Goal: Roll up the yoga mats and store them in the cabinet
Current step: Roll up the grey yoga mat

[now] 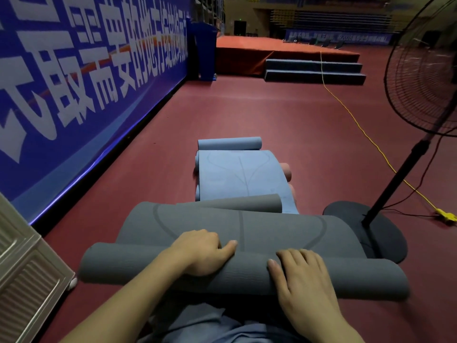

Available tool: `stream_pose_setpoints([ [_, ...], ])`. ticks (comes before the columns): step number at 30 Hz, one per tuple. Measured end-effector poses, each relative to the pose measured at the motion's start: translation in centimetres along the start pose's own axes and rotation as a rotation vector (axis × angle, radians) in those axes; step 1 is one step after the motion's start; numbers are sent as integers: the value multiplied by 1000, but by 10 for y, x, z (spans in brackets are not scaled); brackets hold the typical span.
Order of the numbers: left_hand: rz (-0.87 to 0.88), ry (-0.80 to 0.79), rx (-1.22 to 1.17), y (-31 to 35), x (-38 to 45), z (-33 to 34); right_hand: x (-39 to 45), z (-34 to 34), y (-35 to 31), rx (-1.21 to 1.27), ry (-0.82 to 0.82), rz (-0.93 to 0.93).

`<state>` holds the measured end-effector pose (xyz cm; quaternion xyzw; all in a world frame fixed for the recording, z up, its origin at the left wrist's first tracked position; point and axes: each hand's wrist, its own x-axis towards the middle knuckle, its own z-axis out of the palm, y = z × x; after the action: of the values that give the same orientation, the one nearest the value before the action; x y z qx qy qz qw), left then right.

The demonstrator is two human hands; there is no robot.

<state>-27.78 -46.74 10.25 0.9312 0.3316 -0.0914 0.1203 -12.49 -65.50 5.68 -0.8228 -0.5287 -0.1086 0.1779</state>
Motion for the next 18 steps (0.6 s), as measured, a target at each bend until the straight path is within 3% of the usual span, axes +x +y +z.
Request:
stream_pose_setpoints([
  [4,-16,23,-25,-2,2,2,4,1,0,-27,-34,12],
  [10,-172,427,81,6,-7,26,24,-17,-3,-103,-341,19],
  [14,-88,646,40,-2,1,38,38,-22,-5,-89,-446,46],
  [18,-44,757,2,-3,5,33,58,-22,-4,-86,-597,95],
])
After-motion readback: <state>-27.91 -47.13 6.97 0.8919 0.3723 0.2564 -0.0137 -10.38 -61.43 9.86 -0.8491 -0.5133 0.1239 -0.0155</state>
